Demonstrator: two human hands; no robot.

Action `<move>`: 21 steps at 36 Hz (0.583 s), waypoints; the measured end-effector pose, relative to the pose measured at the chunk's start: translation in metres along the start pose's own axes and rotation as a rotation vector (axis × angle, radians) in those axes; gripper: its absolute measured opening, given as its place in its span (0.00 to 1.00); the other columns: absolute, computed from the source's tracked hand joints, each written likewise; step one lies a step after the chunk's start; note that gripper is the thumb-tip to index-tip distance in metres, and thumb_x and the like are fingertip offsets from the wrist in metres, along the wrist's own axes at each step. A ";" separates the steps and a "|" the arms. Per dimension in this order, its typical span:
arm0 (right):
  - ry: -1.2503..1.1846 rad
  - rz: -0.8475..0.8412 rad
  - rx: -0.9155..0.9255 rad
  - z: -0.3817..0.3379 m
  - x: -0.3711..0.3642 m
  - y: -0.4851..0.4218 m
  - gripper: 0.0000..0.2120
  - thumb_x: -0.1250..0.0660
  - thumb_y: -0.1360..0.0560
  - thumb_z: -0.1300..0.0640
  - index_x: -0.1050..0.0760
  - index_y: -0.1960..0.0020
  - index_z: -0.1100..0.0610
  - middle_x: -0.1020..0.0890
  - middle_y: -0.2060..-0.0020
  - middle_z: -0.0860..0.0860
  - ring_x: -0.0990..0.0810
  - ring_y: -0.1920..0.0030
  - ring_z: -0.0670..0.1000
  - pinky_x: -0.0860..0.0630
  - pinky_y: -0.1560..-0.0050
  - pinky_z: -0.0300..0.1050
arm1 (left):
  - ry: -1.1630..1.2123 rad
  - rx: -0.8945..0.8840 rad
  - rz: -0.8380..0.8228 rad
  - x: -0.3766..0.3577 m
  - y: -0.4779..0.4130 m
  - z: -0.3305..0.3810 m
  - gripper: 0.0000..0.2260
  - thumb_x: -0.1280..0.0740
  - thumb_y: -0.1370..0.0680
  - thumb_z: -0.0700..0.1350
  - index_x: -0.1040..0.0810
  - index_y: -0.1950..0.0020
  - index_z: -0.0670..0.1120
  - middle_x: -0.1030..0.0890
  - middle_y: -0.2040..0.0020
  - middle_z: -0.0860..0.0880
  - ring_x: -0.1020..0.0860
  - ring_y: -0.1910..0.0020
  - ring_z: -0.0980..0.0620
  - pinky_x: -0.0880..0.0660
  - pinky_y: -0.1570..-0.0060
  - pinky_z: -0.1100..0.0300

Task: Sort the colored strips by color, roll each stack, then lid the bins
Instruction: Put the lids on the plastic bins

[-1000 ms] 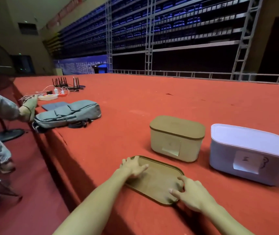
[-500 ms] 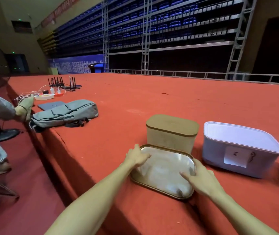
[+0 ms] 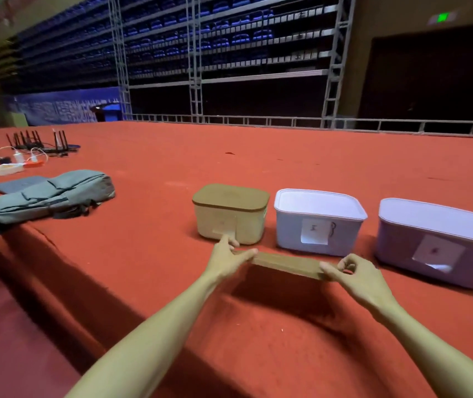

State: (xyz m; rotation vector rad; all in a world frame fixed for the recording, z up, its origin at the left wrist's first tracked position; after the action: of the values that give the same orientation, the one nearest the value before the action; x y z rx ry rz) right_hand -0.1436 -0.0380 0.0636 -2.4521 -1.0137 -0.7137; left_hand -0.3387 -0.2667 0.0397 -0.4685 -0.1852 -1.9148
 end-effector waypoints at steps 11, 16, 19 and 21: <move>0.266 -0.354 -0.047 0.040 -0.029 0.031 0.47 0.18 0.45 0.44 0.32 0.30 0.52 0.22 0.39 0.51 0.23 0.43 0.50 0.30 0.45 0.35 | -0.499 0.042 -0.327 -0.030 0.036 -0.034 0.44 0.19 0.40 0.56 0.31 0.29 0.44 0.26 0.31 0.48 0.27 0.34 0.54 0.34 0.36 0.66; 0.352 -0.359 -0.045 0.045 -0.035 0.027 0.53 0.19 0.47 0.40 0.35 0.27 0.52 0.25 0.34 0.51 0.27 0.34 0.51 0.31 0.37 0.39 | -0.604 0.034 -0.354 -0.035 0.032 -0.034 0.49 0.20 0.41 0.58 0.36 0.26 0.45 0.29 0.29 0.48 0.30 0.31 0.52 0.34 0.32 0.61; 0.321 -0.365 -0.067 0.048 -0.036 0.023 0.51 0.19 0.47 0.43 0.34 0.28 0.52 0.22 0.38 0.51 0.21 0.41 0.50 0.26 0.49 0.36 | -0.627 0.038 -0.317 -0.035 0.029 -0.034 0.49 0.20 0.42 0.59 0.34 0.26 0.44 0.27 0.30 0.48 0.28 0.32 0.52 0.33 0.34 0.62; 0.315 -0.354 -0.072 0.051 -0.037 0.021 0.51 0.18 0.48 0.43 0.33 0.28 0.52 0.22 0.39 0.51 0.21 0.42 0.50 0.26 0.48 0.36 | -0.632 0.041 -0.298 -0.036 0.029 -0.033 0.49 0.20 0.43 0.60 0.33 0.27 0.44 0.26 0.31 0.48 0.27 0.33 0.52 0.32 0.35 0.62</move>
State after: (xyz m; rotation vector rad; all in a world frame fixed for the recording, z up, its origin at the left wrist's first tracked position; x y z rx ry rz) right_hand -0.1351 -0.0453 -0.0019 -2.1415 -1.3215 -1.2249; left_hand -0.3078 -0.2585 -0.0075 -1.0579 -0.7377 -1.9862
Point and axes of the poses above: each hand's wrist, its own y-axis away from the middle knuckle, its own x-axis out of the back of the hand, z = x × y, the point moved 6 cm from there along -y, towards the middle knuckle
